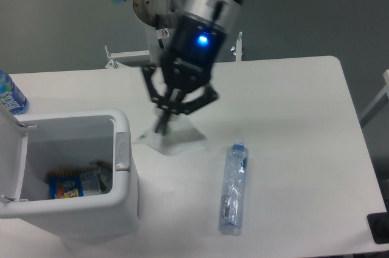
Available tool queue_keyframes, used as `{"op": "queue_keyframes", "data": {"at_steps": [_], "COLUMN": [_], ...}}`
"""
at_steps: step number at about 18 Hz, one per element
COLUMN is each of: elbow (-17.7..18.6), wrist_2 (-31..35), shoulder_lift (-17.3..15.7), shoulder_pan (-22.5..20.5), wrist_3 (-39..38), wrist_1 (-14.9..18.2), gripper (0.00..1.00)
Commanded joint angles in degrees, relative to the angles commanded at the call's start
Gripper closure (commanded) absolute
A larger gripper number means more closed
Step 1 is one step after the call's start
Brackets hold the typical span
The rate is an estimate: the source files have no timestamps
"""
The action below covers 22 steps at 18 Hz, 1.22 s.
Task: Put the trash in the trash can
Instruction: 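Lift the white wrapper and carry it over the trash bin, then open the gripper to drop the wrapper into the bin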
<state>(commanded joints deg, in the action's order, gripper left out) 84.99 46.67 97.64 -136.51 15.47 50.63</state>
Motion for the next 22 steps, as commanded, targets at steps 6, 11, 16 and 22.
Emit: {"op": "queue_keyframes", "data": {"at_steps": [6,11,16,22], "elbow": [-2.02,-2.64,-3.08,-6.42], "wrist_2": [0.35,0.35,0.35,1.57], "shoulder_lift": [5.98,7.21,7.3,8.97], "shoulder_pan": [8.36,9.07,9.07,5.66], "wrist_3": [0.61,6.94,5.63,-0.6], "wrist_1": [-2.28,-3.96,-4.05,-4.13], "gripper": [0.98,0.0,0.0,0.0]}}
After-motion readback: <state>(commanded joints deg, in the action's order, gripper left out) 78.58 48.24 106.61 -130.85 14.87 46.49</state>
